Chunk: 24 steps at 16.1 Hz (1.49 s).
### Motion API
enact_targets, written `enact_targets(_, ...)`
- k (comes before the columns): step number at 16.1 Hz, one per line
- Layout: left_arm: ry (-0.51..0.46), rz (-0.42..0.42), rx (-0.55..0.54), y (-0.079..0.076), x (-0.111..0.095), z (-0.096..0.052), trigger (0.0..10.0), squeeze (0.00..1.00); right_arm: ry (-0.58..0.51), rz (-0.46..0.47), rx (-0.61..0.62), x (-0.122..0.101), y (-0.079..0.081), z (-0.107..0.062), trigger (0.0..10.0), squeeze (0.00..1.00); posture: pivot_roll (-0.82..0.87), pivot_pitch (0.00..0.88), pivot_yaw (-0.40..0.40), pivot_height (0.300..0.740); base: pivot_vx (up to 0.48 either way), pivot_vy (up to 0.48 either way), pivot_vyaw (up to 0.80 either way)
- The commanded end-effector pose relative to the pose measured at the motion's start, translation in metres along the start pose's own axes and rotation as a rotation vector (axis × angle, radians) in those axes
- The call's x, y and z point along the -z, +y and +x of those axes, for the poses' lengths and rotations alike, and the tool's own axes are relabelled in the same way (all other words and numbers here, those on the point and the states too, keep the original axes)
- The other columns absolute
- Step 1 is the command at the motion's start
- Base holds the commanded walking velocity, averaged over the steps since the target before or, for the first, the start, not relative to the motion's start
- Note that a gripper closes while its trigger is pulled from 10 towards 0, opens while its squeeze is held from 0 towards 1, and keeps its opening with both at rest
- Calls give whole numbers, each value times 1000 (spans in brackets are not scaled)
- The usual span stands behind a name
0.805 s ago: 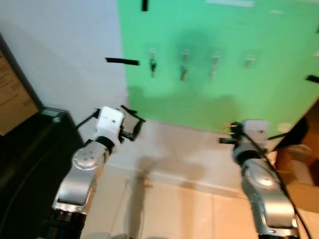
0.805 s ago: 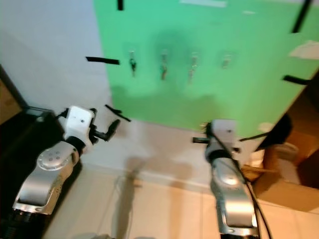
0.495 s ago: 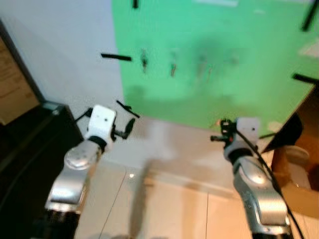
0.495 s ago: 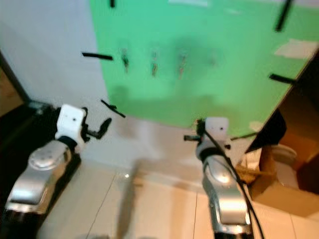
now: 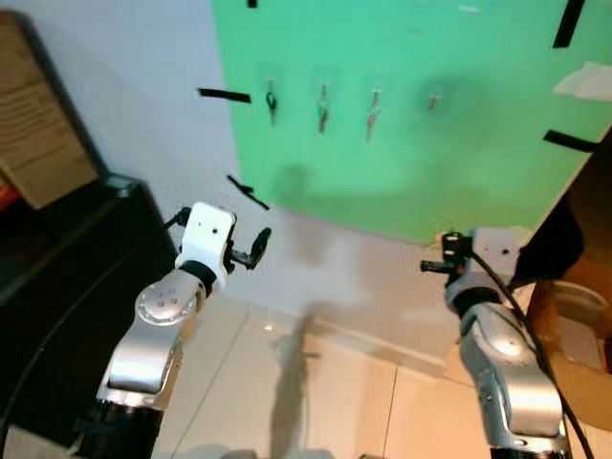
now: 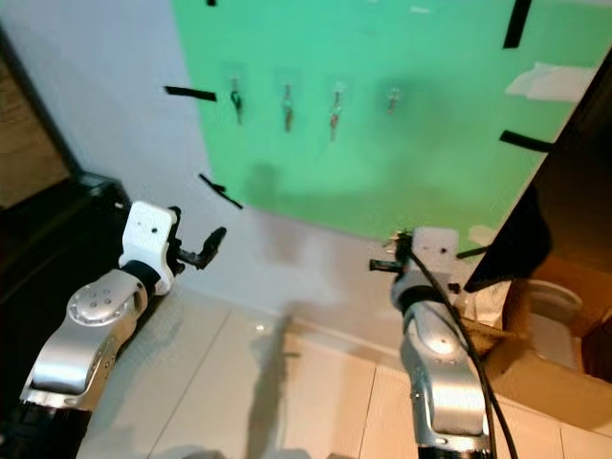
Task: Hang keys on a hook
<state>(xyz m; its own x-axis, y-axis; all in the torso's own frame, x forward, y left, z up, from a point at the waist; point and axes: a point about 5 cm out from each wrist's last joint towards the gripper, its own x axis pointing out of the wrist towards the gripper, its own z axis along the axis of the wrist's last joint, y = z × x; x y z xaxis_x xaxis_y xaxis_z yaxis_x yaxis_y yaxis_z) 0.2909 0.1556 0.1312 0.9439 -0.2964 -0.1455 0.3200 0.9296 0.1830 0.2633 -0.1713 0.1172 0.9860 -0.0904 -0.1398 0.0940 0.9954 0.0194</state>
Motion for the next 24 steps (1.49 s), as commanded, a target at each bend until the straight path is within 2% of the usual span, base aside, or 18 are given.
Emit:
enact_targets(1,-15,5,-9,4,-4,0,10000,0,-28,22,-8,-6,2,1,10000,0,-41,0,-2,740,0,0,0)
enact_targets(19,-38,9,7,5,-9,5,10000,0,-55,28,-18,-10,4,6,10000,0,-32,0,-1,740,318,0,0)
enact_targets(22,-40,13,9,5,-9,5,10000,0,-59,21,-44,-11,7,7,10000,0,-25,0,-9,740,321,0,0)
enact_targets(24,-40,17,9,5,-9,4,10000,0,-57,-15,-115,-13,14,6,10000,0,-25,0,-9,740,313,0,384)
